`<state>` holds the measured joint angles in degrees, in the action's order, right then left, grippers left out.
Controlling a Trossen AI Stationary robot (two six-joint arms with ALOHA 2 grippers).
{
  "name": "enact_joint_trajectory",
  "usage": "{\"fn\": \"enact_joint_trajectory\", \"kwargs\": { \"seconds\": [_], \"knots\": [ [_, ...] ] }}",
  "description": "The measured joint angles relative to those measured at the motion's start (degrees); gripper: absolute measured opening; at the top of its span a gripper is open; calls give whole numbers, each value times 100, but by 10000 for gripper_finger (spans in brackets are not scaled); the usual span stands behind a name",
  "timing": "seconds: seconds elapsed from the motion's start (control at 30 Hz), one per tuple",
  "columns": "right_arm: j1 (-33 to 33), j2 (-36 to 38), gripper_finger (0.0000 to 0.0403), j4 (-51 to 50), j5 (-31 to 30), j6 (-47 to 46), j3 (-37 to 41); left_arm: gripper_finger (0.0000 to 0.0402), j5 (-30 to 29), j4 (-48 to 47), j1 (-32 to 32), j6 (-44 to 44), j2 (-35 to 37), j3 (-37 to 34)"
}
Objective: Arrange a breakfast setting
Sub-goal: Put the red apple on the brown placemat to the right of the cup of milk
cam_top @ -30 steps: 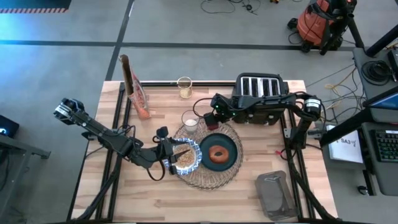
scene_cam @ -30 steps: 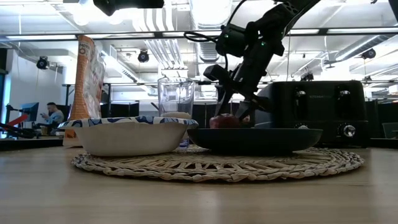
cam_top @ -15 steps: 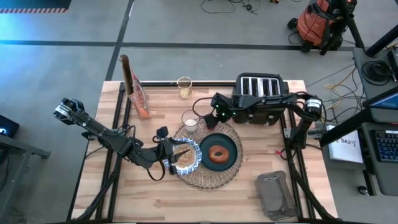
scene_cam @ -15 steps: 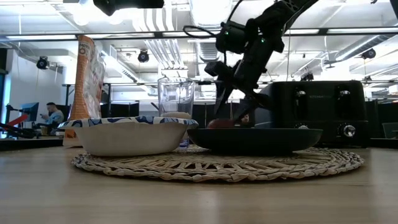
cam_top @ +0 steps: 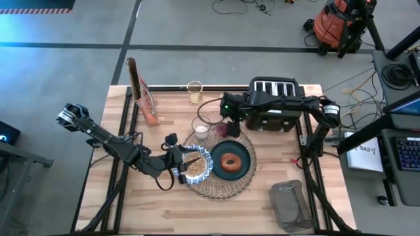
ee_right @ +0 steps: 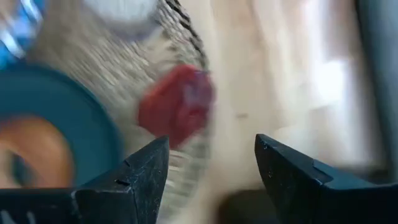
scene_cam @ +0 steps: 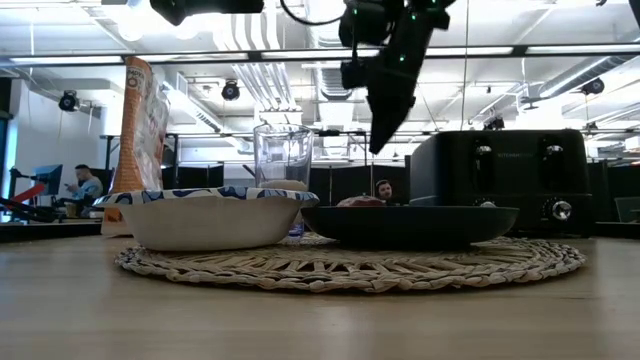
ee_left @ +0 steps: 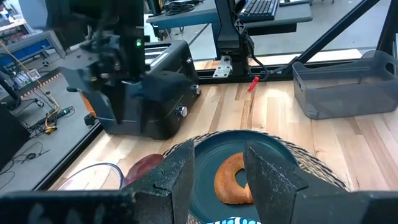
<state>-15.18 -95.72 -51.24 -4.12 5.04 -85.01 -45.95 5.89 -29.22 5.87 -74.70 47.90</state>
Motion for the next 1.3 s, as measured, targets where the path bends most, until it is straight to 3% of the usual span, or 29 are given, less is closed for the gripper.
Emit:
{"fn": "enact_joint_trajectory", "kwargs": {
  "seconds": [0.13,0.3,0.5,0.83,1.1,1.3],
  "knots": [
    [166,0,223,-77,-859,2485,-114,123,0,0,0,0,0,0],
    [373,0,223,-85,-1233,5796,-59,123,1,-56,0,0,0,0],
    [369,-17,223,-31,-1299,6330,-31,123,2,-155,1,-45,7,0],
    [443,-20,223,16,-485,8115,251,123,-12,-184,1,-65,117,0],
    [433,-63,223,797,-489,10690,744,123,-1022,-163,1,-69,320,0],
    [286,-76,223,1442,-429,11846,1063,123,-1366,-165,8,-126,544,0]
  ]
}}
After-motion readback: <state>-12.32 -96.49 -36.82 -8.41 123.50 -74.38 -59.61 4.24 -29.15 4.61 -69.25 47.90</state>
